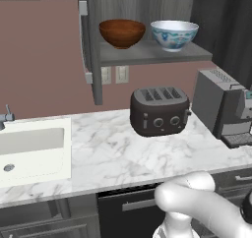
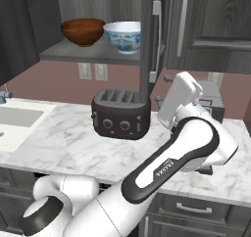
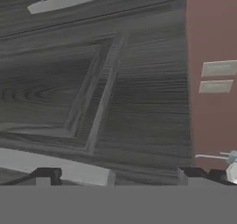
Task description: Open the cabinet. Pick the bowls from the counter and place them in the cabinet. Then close the cabinet.
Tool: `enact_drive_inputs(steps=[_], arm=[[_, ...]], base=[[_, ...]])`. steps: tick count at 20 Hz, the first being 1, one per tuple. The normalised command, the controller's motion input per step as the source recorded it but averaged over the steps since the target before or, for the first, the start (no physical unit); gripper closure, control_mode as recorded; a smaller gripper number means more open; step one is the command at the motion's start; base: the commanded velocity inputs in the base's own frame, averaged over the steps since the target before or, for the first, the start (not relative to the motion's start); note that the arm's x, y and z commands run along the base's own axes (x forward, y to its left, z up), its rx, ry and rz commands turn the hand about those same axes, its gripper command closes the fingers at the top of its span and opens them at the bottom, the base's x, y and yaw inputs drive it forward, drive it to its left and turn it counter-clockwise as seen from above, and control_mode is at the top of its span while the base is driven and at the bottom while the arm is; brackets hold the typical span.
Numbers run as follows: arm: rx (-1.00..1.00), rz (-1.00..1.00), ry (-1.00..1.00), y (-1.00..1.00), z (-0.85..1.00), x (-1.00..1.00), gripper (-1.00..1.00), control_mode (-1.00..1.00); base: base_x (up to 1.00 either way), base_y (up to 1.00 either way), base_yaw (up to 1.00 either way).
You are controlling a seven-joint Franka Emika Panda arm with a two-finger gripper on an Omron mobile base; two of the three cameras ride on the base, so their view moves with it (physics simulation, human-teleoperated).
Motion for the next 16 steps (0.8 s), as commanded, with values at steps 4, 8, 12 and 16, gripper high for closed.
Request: enact_drive_inputs(steps=[4, 8, 12, 16], arm=[[0.0, 0.11, -0.01, -0.39, -0.01, 0.2, -1.0, -1.0], [0.0, 0.11, 0.0, -0.27, -0.06, 0.27, -1.0, -1.0], [0.0, 0.1, 0.0, -0.18, -0.11, 0.3, -1.0, -1.0], [0.0, 0.1, 0.0, -0.09, -0.09, 0.31, -1.0, -1.0]], base=[[0.0, 0.0, 0.0], [0.0, 0.0, 0.0], [0.0, 0.0, 0.0], [0.0, 0.0, 0.0]])
